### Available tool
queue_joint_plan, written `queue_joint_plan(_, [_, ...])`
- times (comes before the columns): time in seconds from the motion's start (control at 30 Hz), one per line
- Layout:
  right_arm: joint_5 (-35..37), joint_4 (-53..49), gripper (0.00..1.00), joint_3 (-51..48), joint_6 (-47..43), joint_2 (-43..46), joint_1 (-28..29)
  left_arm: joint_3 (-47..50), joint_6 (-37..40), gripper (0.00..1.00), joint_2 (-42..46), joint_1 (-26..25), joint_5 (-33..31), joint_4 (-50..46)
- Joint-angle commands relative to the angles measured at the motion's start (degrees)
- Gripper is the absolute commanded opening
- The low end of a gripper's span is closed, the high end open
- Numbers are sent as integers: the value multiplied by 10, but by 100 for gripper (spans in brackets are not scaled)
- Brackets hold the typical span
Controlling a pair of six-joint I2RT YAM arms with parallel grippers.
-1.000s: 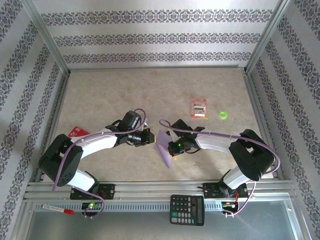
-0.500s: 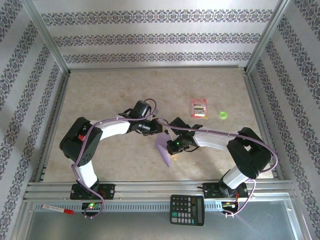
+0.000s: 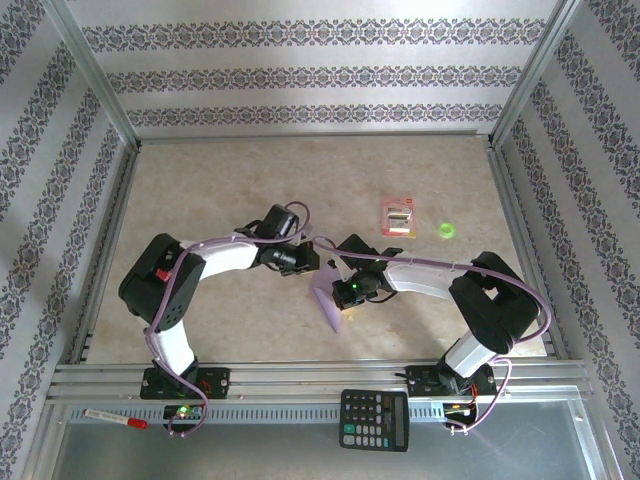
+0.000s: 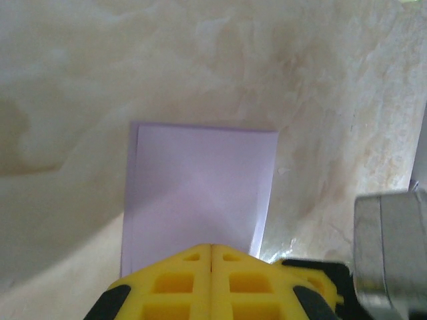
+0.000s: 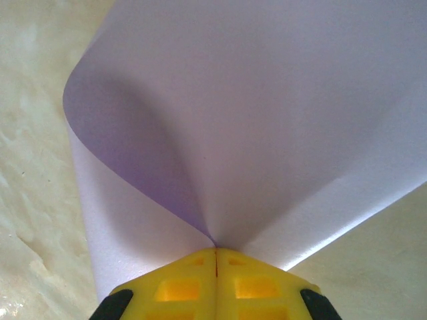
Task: Fold a paper plane with a square sheet of paper (pick it up from the middle)
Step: Third fold the triangle at the center of the table.
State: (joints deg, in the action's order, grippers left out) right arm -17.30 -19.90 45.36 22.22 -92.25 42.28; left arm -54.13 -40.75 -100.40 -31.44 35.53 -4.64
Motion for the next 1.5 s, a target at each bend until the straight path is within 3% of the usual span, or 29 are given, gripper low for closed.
queue_joint_plan(0.0, [9, -8, 0, -10, 5, -24, 8, 56, -39, 0, 74, 1, 4, 22])
queue_joint_plan(0.23, [17, 0, 0, -21, 29, -29, 7, 161, -153, 0, 183, -84, -5, 108])
queue_joint_plan(0.57, [18, 2, 0, -17, 28, -36, 5, 176, -173, 0, 143, -189, -27, 190])
queue_joint_plan(0.93, [20, 3, 0, -22, 23, -35, 5, 212, -201, 0, 76, -198, -11, 287])
queue_joint_plan(1.47, [23, 4, 0, -26, 21, -36, 3, 225, -198, 0, 42, -198, -7, 291])
